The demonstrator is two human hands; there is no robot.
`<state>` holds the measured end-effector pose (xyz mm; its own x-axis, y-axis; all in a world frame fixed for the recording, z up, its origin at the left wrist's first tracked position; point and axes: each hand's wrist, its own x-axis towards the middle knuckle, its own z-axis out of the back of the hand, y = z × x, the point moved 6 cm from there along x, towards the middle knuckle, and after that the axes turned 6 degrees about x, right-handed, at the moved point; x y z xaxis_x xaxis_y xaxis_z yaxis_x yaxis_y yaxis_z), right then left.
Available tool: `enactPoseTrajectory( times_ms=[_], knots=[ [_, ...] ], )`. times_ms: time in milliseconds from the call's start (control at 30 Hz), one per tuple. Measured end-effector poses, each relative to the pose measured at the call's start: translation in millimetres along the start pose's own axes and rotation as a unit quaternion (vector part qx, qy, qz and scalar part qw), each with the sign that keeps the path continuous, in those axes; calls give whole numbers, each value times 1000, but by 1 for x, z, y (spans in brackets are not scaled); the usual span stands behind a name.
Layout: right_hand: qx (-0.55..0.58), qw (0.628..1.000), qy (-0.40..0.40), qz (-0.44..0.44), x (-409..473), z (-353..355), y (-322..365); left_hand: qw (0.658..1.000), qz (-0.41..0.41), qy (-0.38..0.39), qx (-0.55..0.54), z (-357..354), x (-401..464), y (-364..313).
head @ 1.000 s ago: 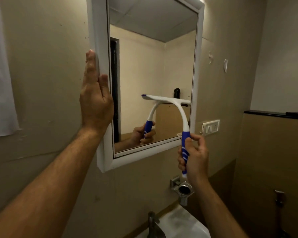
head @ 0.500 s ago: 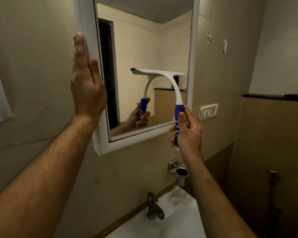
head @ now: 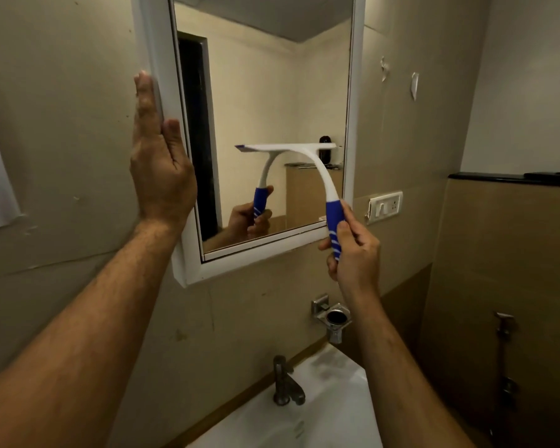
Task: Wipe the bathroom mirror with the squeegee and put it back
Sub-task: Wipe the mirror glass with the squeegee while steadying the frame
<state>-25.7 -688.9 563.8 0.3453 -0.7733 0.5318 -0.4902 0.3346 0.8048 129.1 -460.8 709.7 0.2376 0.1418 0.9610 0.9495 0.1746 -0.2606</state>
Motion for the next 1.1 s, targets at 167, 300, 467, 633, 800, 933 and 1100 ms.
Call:
enactPoseTrajectory(
  times_ms=[167, 300, 467, 633, 800, 933, 1100],
  knots=[
    [2, 1000, 18, 5, -4, -12, 4, 1000, 1, 7, -2, 0, -3, 2],
    [11, 1000, 6, -29, -21, 2, -18, 1000, 3, 10, -1, 0, -5, 3],
    [-7, 999, -2, -53, -35, 18, -34, 1000, 0, 7, -4, 0, -7, 3],
    [-24, 999, -11, -41, -37, 25, -30, 1000, -4, 0, -2, 1, -9, 1],
    [-13, 1000, -13, 11, -11, -1, 3, 1000, -1, 2, 1, 2, -10, 1],
    [-6, 1000, -15, 21, -1, -9, 4, 1000, 5, 7, 4, 2, -11, 3],
    [-34, 998, -46, -38, -32, 19, -48, 1000, 0, 7, 3, 2, -18, 5]
  ],
)
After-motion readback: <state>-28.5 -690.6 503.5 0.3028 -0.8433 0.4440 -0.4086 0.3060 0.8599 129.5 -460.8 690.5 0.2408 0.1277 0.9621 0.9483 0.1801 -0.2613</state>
